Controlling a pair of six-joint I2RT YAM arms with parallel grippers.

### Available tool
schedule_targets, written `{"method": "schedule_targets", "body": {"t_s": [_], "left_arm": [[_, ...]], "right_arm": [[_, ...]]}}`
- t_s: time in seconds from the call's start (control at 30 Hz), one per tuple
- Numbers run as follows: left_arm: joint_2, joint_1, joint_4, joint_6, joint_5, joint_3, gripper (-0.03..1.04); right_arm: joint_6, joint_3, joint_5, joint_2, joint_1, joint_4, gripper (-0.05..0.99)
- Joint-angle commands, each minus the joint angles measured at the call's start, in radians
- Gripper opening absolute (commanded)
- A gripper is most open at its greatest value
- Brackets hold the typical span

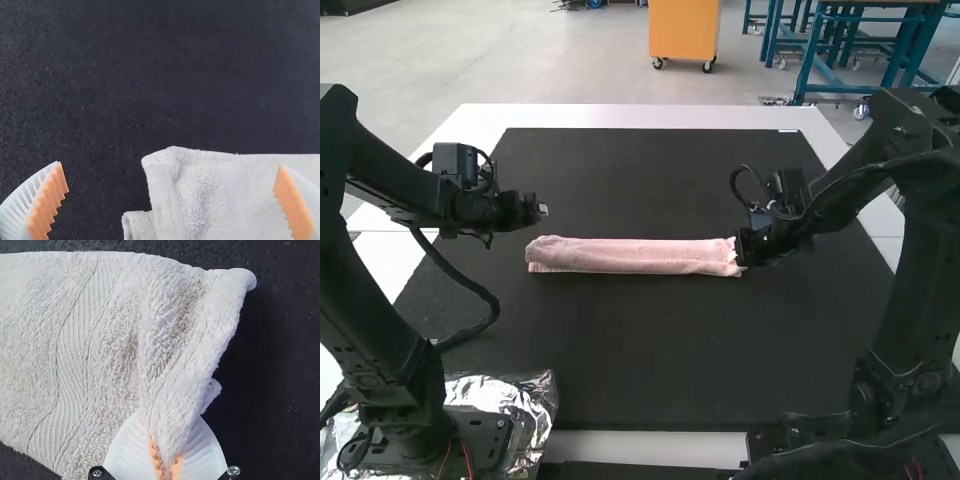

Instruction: Fold the towel.

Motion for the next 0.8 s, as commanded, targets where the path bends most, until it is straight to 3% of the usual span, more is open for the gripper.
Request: {"method": "schedule_targets", "body": {"t_s": [0.0,0.2,0.33,0.4,0.6,0.77], "left_arm": [[-0.027,0.008,0.007,-0.007,0.014,0.015,0.97],[-0.027,0.008,0.04,-0.001,0.013,0.029,0.97],[-0.027,0.008,0.043,0.004,0.013,0.053,0.97],[-0.027,0.008,0.044,0.004,0.013,0.058,0.97],[-0.027,0.011,0.044,0.039,0.002,0.048,0.97],[-0.027,0.062,0.05,0.036,0.002,0.044,0.97]], "right_arm": [[-0.029,-0.004,-0.064,-0.021,-0.013,-0.037,-0.03],[-0.07,0.016,-0.078,-0.202,-0.198,-0.103,-0.03],[-0.073,0.042,-0.109,-0.253,-0.201,-0.162,-0.03],[-0.056,0.063,-0.127,-0.255,-0.154,-0.167,-0.03],[0.042,0.117,-0.112,-0.241,0.07,-0.146,-0.03],[0.077,0.16,-0.086,-0.187,0.221,-0.112,-0.03]]}}
